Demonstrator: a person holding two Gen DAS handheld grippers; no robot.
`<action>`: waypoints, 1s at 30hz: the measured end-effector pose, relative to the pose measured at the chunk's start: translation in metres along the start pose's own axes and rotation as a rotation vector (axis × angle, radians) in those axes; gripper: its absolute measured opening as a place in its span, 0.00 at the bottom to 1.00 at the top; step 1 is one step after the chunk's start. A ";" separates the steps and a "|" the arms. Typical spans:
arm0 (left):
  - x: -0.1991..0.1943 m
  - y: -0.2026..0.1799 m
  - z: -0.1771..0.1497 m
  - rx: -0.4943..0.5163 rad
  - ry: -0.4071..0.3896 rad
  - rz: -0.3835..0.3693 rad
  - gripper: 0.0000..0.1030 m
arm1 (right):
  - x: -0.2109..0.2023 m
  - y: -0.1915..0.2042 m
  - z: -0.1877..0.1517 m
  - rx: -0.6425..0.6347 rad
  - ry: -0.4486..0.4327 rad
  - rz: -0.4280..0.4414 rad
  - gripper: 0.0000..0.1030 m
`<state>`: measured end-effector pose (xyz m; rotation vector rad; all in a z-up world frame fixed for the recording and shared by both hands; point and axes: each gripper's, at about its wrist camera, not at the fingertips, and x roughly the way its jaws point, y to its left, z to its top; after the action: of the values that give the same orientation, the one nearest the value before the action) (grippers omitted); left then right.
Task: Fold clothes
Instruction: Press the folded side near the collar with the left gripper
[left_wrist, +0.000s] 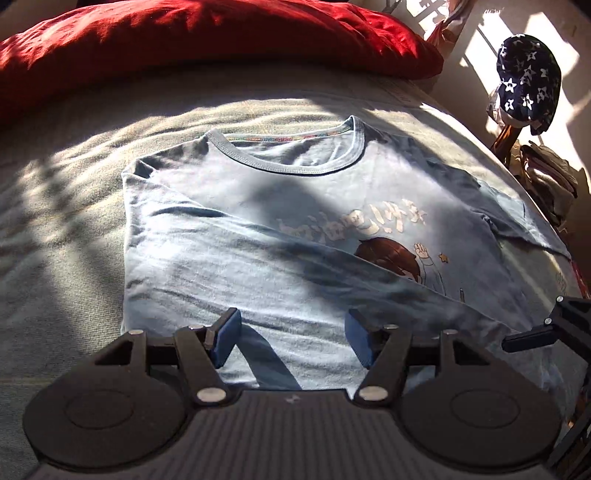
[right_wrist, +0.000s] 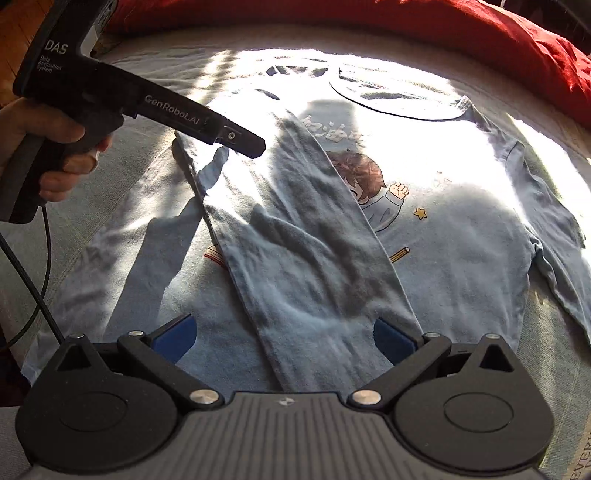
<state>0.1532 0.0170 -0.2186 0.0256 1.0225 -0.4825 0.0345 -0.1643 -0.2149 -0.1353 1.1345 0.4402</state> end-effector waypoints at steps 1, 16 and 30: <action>0.002 0.000 -0.005 0.010 -0.002 0.015 0.61 | 0.002 -0.005 -0.007 0.018 0.023 -0.002 1.00; -0.006 -0.035 0.024 0.109 -0.054 0.012 0.61 | 0.002 0.018 -0.009 -0.115 -0.052 0.096 1.00; 0.013 -0.077 0.032 0.158 0.007 -0.041 0.67 | -0.020 0.004 -0.055 -0.048 0.017 0.092 1.00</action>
<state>0.1540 -0.0647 -0.1973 0.1471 0.9917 -0.5999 -0.0210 -0.1837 -0.2202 -0.1291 1.1502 0.5497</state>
